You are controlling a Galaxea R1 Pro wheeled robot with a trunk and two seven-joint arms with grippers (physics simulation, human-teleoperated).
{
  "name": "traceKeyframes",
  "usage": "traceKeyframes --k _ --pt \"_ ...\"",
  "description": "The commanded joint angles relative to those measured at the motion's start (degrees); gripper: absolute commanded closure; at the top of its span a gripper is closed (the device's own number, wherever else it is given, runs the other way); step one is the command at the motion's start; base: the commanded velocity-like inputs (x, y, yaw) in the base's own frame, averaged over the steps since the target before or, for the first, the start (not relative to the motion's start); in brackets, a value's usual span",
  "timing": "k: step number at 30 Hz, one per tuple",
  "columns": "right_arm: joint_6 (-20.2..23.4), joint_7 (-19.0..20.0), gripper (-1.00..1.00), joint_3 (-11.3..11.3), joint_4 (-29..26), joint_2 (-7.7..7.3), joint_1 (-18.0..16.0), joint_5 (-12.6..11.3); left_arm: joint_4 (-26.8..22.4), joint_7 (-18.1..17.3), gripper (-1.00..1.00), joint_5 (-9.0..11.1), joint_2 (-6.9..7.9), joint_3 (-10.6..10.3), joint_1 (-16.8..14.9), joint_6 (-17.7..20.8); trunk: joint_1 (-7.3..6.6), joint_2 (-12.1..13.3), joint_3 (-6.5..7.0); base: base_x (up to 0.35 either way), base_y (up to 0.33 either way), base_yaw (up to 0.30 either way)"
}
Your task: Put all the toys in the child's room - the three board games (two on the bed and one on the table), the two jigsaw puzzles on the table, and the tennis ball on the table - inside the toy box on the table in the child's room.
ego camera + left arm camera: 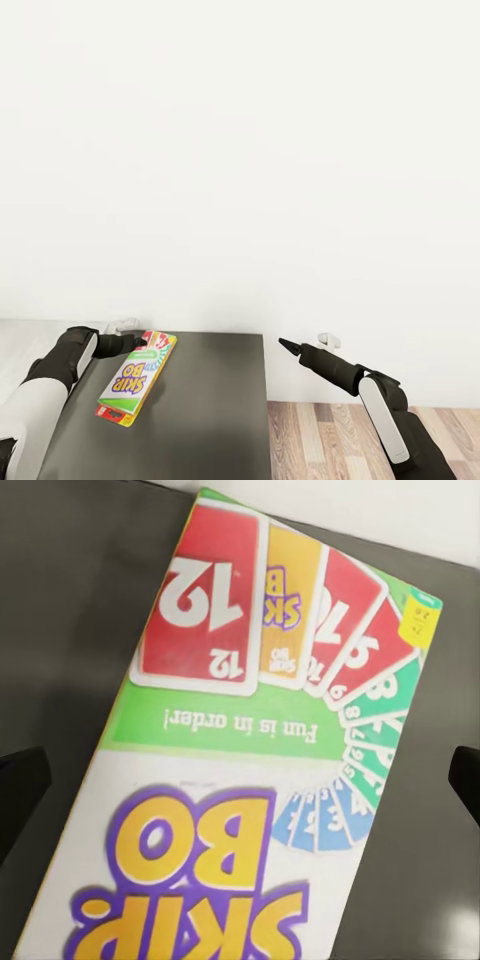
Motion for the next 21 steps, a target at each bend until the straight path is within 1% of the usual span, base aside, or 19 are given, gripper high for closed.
traceKeyframes --k 1,21 --pt "0.35 0.17 -1.0 -0.09 -0.05 0.04 -0.05 -0.06 -0.06 -0.47 -1.0 -0.55 -0.04 0.26 -0.06 0.25 0.03 -0.13 -0.22 0.0 0.0 0.0" --pt "0.3 0.17 -1.0 -0.08 0.09 0.05 -0.05 -0.06 -0.06 -0.47 -1.0 -0.55 0.0 0.22 -0.06 0.19 0.03 -0.13 -2.1 0.0 0.0 0.0"
